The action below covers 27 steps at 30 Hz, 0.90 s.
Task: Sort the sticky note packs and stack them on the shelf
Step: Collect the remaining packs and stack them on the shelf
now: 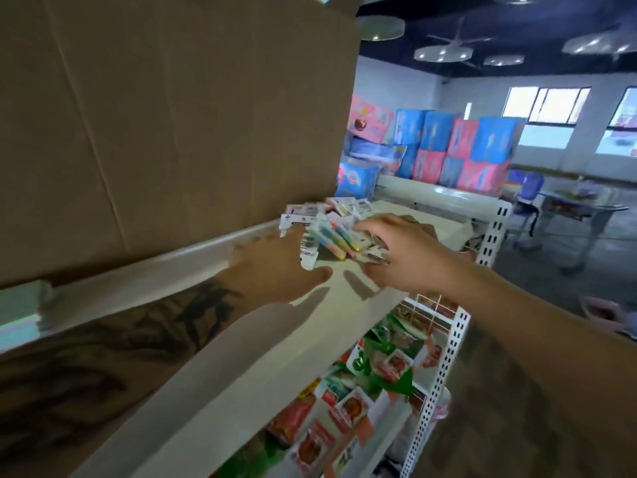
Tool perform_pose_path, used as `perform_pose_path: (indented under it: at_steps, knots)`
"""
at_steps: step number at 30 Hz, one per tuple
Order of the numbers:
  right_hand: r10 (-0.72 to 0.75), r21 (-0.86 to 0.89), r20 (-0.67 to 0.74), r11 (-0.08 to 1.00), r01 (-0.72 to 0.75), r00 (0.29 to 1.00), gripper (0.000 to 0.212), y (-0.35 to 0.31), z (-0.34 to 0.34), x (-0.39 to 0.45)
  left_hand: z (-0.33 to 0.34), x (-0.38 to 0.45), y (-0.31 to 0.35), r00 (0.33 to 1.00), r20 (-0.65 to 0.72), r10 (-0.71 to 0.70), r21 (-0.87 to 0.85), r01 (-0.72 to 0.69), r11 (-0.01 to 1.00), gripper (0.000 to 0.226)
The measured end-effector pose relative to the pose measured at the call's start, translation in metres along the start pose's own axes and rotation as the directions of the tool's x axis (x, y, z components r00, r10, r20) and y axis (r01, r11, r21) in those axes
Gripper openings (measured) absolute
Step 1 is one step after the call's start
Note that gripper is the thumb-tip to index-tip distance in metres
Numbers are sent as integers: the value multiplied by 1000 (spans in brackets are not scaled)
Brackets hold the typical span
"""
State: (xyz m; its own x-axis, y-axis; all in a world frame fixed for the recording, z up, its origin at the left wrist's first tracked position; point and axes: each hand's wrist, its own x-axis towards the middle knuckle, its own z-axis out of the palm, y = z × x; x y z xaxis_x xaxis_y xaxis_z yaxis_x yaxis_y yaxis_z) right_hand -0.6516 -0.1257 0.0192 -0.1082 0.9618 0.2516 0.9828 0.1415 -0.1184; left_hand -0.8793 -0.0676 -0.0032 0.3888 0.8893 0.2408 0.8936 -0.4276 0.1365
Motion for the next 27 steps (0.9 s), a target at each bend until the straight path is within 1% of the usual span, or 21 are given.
perform_pose_path:
  at_steps: [3,5,9,13,16,20,23,25,27]
  knots:
    - [-51,-20,62,998,53,997,67,7,1,31,13,14,-3,997,-5,-78,63,78,995,95]
    - [-96,-9,88,995,97,992,61,12,4,49,15,16,1,992,-28,-120,82,122,989,89]
    - [-194,4,136,981,195,972,52,20,1,79,15,24,3,978,-57,-202,8,203,979,71]
    - [-283,35,193,959,282,940,55,29,1,100,9,25,10,961,-47,-271,3,271,962,68]
    - [-334,66,202,943,327,921,61,37,2,113,1,16,19,945,-15,-325,15,326,945,67]
    - [-438,68,147,899,432,887,78,48,7,121,-4,0,27,906,-3,-423,33,423,906,75]
    - [-526,37,31,850,525,850,75,55,11,124,-6,-16,34,871,-28,-491,32,491,870,74]
    - [-578,20,-78,814,581,812,71,56,12,124,-8,-29,37,845,-50,-532,25,534,845,72]
    - [-617,39,-160,776,629,771,69,51,10,122,-13,-44,39,823,-70,-563,-17,564,826,70]
